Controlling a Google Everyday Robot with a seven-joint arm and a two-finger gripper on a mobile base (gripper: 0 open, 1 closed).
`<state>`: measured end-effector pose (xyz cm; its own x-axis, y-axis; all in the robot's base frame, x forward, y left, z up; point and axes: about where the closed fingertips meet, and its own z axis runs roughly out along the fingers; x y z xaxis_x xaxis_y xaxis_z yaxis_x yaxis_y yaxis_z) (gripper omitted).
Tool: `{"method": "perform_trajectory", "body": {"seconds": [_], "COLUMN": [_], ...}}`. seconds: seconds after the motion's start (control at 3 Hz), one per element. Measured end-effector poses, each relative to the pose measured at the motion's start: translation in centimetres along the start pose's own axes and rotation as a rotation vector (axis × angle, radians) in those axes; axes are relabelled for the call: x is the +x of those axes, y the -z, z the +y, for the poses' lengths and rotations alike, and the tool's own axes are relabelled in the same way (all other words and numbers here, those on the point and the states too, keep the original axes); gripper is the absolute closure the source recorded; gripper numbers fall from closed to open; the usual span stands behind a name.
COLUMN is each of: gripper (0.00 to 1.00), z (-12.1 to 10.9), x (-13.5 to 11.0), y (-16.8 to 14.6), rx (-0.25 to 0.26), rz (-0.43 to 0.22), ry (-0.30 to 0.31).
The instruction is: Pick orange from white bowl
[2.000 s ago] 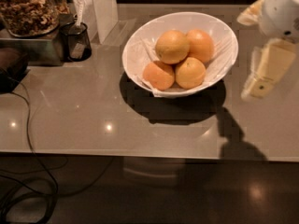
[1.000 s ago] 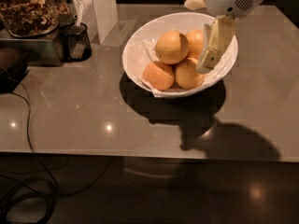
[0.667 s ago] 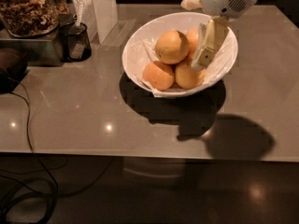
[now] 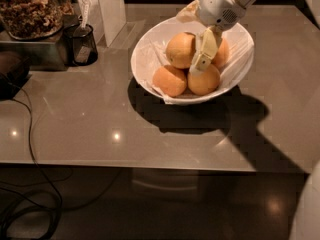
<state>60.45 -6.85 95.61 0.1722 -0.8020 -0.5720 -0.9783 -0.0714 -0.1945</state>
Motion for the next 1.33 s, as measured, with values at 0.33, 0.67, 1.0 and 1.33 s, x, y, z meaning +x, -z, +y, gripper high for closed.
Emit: {"method": "perform_trajectory", "body": {"seconds": [0.33, 0.67, 1.0, 1.33], "gripper": [0.0, 0.19, 0.42, 0.66], "z": [-0.45, -0.57, -0.57, -0.57], "x": [1.48, 1.52, 1.52, 1.52], "y": [-2.54, -2.76, -2.76, -2.76], "rx": [-0.051, -0.051, -0.051, -0.051], "rz": [-0.031, -0.032, -0.032, -0.032], "ry": [-0.038, -0.039, -0.039, -0.039]}}
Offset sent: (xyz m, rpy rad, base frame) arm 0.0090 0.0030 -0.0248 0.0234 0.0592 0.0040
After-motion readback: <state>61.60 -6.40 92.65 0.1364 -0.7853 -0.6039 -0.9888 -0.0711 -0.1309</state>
